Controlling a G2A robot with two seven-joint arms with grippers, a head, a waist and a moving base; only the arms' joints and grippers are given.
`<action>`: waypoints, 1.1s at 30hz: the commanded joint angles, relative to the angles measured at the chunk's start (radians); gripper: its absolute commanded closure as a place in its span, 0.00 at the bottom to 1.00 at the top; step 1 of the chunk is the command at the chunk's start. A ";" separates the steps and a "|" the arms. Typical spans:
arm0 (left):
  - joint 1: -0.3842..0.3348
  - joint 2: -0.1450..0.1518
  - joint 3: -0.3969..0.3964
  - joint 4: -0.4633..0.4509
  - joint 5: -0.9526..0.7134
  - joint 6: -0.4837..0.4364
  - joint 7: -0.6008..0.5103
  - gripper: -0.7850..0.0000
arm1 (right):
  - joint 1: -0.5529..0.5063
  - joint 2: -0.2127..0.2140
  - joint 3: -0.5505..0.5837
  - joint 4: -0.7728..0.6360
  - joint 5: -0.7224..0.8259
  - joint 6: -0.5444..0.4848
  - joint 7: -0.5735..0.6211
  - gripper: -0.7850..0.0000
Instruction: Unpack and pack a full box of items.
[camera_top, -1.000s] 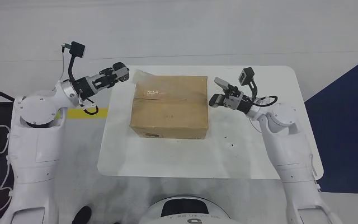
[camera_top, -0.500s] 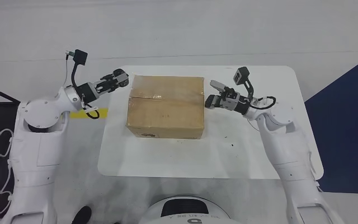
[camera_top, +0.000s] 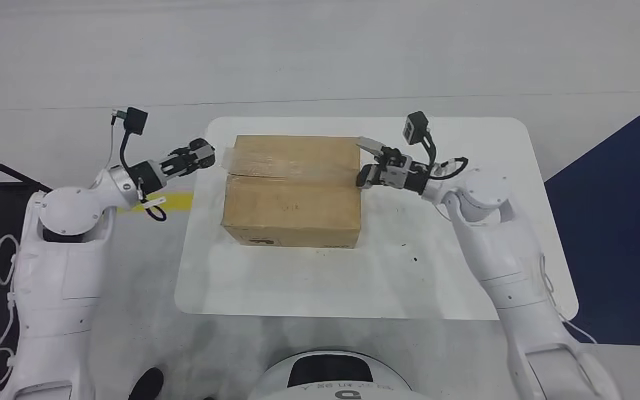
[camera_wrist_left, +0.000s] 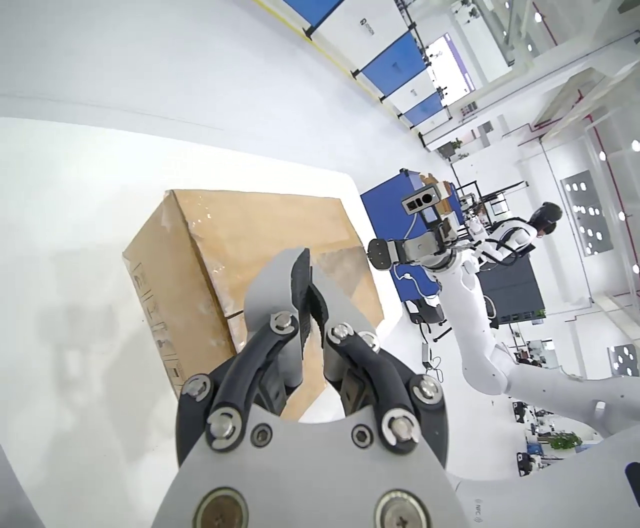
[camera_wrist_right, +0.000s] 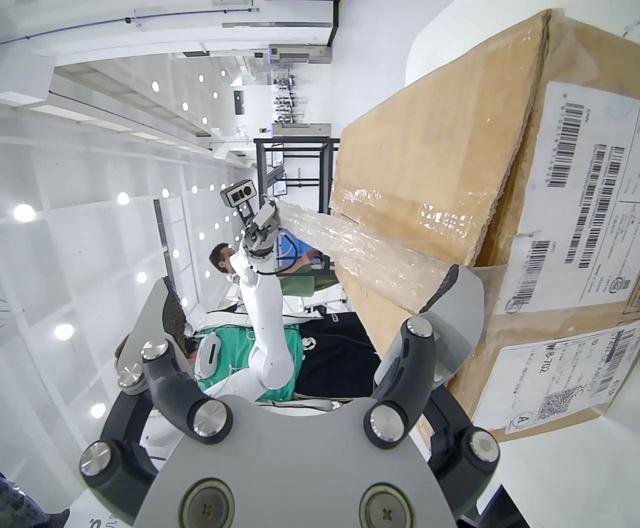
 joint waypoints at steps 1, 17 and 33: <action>0.000 0.001 0.006 0.010 0.001 0.000 0.000 1.00 | 0.009 0.000 -0.011 0.006 -0.003 0.009 0.001 0.00; 0.001 0.012 0.026 0.063 -0.003 -0.010 0.010 1.00 | 0.059 -0.006 -0.087 0.038 -0.014 0.040 -0.009 0.00; -0.022 0.018 0.078 0.152 0.072 0.000 0.033 1.00 | 0.111 -0.015 -0.140 0.084 -0.011 0.075 -0.054 0.00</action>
